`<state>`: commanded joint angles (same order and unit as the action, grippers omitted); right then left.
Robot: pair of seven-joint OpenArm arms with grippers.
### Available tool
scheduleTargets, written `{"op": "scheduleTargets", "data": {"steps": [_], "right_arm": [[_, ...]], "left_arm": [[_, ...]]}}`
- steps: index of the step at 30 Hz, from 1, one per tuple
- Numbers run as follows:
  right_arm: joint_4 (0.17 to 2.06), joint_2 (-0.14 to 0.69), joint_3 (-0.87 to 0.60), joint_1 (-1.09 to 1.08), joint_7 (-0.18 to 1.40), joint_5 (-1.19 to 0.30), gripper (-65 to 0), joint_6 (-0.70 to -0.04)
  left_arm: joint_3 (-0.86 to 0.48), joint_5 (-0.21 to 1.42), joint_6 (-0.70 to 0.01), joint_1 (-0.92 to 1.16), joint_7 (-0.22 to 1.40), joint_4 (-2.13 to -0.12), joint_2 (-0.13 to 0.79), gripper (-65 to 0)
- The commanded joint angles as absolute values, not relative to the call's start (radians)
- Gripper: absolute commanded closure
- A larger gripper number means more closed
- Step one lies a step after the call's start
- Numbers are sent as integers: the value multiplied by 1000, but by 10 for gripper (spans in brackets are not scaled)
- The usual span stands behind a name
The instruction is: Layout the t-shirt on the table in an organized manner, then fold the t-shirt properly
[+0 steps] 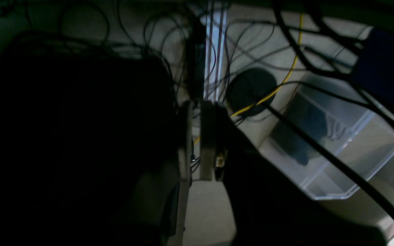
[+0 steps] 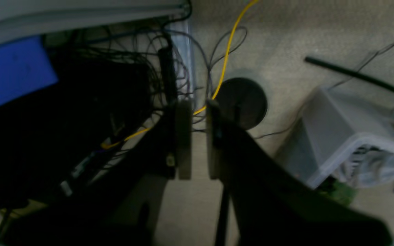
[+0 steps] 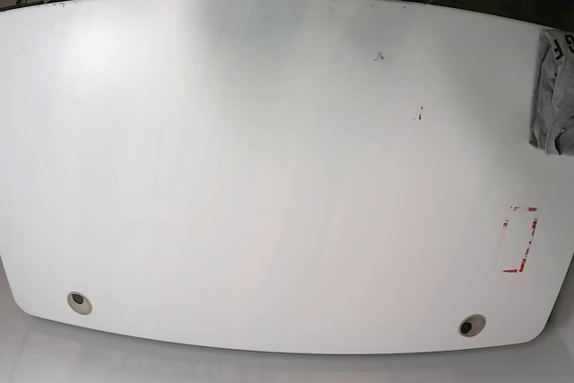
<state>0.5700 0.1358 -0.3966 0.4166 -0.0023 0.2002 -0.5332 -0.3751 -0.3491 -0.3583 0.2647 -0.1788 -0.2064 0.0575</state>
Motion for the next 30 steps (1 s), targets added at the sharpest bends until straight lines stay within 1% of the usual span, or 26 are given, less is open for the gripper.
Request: {"op": "scheduleTargets", "data": {"steps": [7, 13, 14, 17, 19, 25, 29, 30], "right_arm": [[427, 140, -397, 325, -2, 239, -68, -490], [372, 139, -397, 269, -2, 240, -69, -449], [366, 139, -397, 262, -1, 240, -69, -443], [332, 139, -397, 234, 1, 240, -71, -423], [315, 139, -395, 222, 2, 242, -71, -415], [288, 134, -398, 185, 2, 328, -71, -374], [286, 131, -398, 173, 4, 346, -71, -349], [282, 120, -398, 171, 4, 348, -71, -343]], "left_arm": [[-375, -427, -289, 205, -179, -140, 58, -32], [-375, -443, -278, 148, -176, -58, 58, -32], [-375, -443, -263, 140, -176, -47, 58, -32], [-375, -464, -182, 130, -176, -27, 58, -32], [-375, -479, -154, 127, -176, -24, 58, -32], [-377, -487, -143, 114, -168, -24, 53, -32], [-377, -490, -139, 104, -154, -27, 51, -32], [-377, -490, -119, 104, -148, -28, 51, -32]]}}
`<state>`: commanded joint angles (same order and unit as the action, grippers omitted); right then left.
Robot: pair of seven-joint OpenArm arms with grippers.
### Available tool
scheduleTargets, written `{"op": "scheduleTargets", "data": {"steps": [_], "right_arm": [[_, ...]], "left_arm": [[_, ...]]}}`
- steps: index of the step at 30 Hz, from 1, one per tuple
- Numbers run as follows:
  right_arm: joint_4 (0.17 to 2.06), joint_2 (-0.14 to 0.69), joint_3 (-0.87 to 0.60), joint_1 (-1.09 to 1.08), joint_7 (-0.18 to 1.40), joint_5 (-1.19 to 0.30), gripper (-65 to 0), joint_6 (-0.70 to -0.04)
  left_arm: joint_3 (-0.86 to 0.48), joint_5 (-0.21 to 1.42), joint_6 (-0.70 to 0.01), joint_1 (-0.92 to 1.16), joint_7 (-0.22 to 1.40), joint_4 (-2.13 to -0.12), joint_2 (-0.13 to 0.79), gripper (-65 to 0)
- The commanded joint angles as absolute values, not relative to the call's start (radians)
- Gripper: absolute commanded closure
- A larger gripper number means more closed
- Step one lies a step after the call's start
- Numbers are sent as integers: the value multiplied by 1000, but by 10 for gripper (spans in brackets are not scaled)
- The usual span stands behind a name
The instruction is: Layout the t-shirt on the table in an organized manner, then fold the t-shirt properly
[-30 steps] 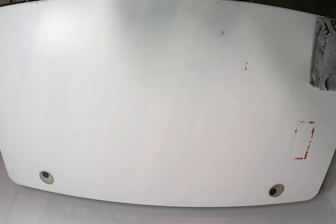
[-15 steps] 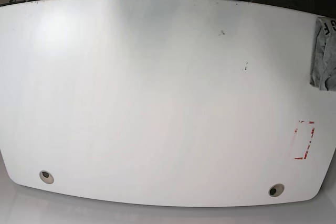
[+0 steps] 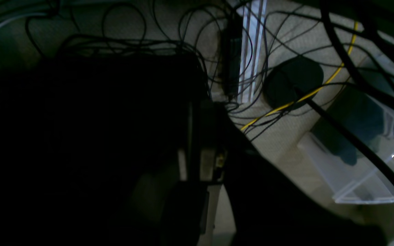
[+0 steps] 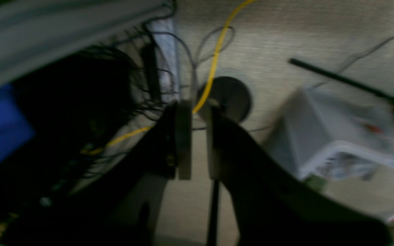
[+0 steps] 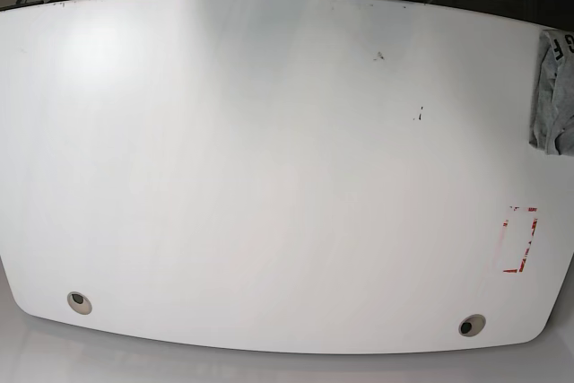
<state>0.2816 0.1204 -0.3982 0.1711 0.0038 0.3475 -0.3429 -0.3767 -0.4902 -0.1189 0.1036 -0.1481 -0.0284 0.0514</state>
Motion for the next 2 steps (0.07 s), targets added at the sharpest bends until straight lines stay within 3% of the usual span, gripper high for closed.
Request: {"op": "scheduleTargets", "data": {"steps": [2], "right_arm": [[274, 117, -398, 160, 4, 349, -71, -338]], "left_arm": [[-375, -493, -84, 102, -148, -30, 51, -32]]}}
